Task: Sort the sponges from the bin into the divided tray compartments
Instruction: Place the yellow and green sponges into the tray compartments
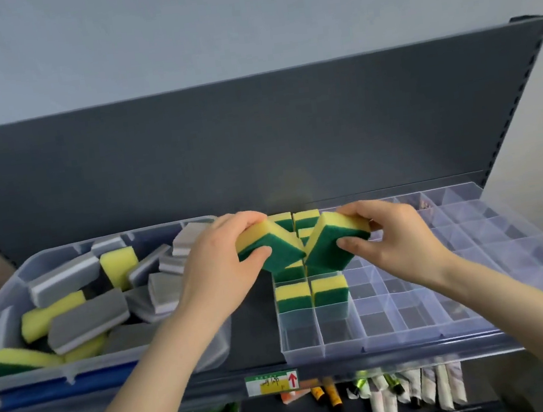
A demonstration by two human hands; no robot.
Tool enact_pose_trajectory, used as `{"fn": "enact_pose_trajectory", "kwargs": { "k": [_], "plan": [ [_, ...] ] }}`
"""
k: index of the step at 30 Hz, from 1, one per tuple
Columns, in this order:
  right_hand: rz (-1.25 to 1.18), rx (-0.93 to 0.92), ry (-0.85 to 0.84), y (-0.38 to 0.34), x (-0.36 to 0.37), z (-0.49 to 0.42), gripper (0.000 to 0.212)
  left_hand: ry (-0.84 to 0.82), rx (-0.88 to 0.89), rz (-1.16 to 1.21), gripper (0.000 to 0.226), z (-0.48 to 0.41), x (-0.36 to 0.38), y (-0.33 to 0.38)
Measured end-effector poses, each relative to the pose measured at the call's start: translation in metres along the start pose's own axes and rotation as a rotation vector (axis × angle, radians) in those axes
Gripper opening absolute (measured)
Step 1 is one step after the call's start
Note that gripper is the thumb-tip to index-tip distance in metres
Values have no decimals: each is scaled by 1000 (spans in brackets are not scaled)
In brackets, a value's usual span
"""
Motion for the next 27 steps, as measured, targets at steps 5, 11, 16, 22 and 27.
{"fn": "enact_pose_trajectory", "kwargs": {
  "k": [5,11,16,22,27],
  "plan": [
    [-28,-16,-67,29,2,11,34,-62,-51,-27,41,13,25,13],
    [-112,52,-114,52,17,26,30,-89,-86,-87,40,31,35,13],
    [-103,114,-139,60,32,37,31,-201,-103,-67,41,47,52,7],
    [-58,166,-164,68,48,45,34,-291,-122,-18,41,60,69,-1],
    [-4,179,-175,70,61,51,36,-359,-109,-28,43,69,78,-4]
  ]
}}
Point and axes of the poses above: each hand's wrist, its own z-axis away from the middle knuckle, its own x-axis out of the palm, y = z × x, the point moved 5 cm from there along -z, towards the middle knuckle, and after that the axes turned 12 degrees about x, right-handed, at the moved point
